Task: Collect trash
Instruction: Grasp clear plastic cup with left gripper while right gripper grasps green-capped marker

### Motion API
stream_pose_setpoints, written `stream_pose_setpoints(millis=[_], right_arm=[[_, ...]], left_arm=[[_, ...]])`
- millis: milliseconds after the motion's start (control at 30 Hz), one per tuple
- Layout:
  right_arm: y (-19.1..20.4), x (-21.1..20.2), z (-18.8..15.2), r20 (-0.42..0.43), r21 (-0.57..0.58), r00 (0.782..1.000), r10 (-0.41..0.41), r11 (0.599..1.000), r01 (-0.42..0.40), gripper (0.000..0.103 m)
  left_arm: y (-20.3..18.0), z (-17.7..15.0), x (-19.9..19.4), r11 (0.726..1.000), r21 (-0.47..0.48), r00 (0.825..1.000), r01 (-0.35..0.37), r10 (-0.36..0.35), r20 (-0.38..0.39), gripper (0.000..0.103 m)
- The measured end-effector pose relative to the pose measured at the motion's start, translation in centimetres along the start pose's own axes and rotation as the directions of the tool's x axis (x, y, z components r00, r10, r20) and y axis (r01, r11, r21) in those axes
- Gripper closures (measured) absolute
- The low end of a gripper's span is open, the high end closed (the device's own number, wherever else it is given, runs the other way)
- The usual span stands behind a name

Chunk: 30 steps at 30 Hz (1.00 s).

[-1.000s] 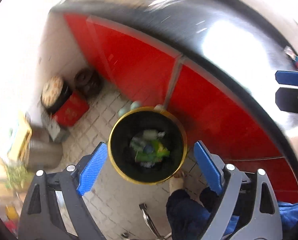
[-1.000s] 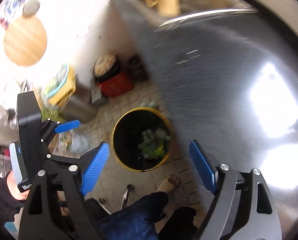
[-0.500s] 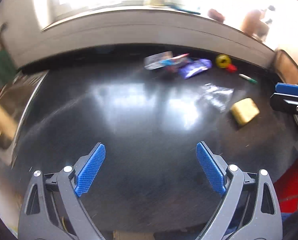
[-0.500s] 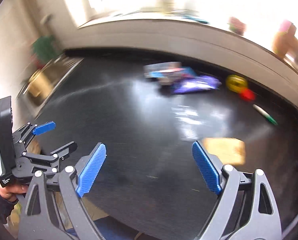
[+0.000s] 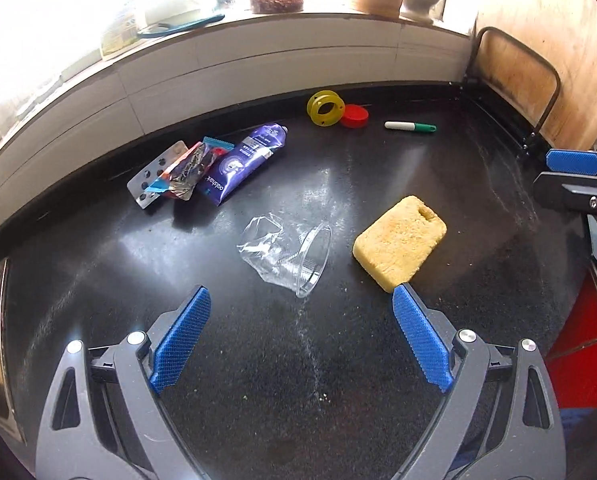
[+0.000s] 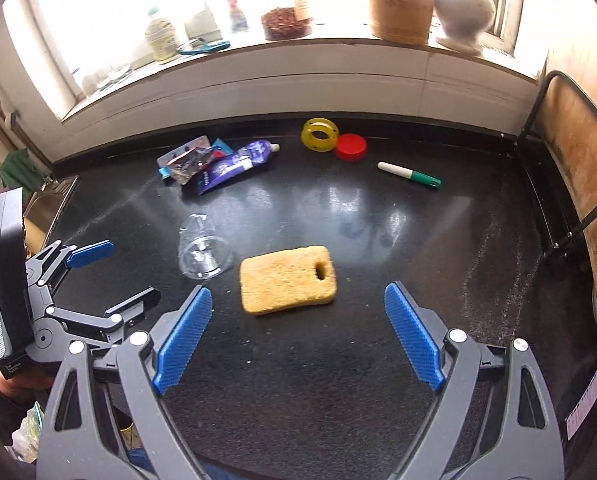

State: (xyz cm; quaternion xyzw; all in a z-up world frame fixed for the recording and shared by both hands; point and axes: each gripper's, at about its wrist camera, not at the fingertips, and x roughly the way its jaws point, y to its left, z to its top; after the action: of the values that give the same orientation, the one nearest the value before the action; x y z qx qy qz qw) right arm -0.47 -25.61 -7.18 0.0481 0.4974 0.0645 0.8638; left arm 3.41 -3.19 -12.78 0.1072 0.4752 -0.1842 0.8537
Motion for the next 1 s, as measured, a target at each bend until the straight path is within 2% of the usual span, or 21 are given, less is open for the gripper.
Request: stream_pose_setpoints(millis=[333,433,600,700,867,967,1000], right_arm=[[-3.5,4.3,3.0,-0.029,-0.032,0.999,0.013,0.999,-0.014,0.018],[-5.0,6.5,4.5,-0.035,-0.050,0.999,0.006,0.999,-0.008,0.018],[-8.2,11.1,7.8,-0.049,-0.091,0.998,-0.026,0.996,0.022,0.018],[-10.3,15.3,9.9,-0.079,-0.135,0.995,-0.055,0.990,0.044,0.018],[-12.4,20.6,11.8,-0.128,-0.220,0.987,-0.098,0.973,0.068,0.018],[-12.9,22.4,12.0,-0.150,-0.256,0.984,-0.094,0.965,0.053,0.024],[-13.1,22.5,12.0,-0.144,-0.245,0.987,-0.072,0.969,0.035,0.030]], left_arm=[[1.7,1.2,5.9,0.998,0.049,0.997,-0.028,0.032,-0.066,0.012],[2.3,1.8,8.2,0.998,0.062,0.996,-0.013,0.018,-0.082,0.012],[2.7,3.1,11.6,0.997,0.077,0.994,0.020,-0.012,-0.109,0.012],[2.9,3.9,13.1,0.997,0.073,0.993,0.040,-0.032,-0.113,0.012],[3.0,4.8,15.4,0.998,0.048,0.991,0.052,-0.045,-0.129,0.012],[2.8,5.0,15.9,0.997,0.047,0.991,0.054,-0.048,-0.121,0.013],[2.7,5.1,15.9,0.997,0.049,0.992,0.056,-0.050,-0.120,0.014]])
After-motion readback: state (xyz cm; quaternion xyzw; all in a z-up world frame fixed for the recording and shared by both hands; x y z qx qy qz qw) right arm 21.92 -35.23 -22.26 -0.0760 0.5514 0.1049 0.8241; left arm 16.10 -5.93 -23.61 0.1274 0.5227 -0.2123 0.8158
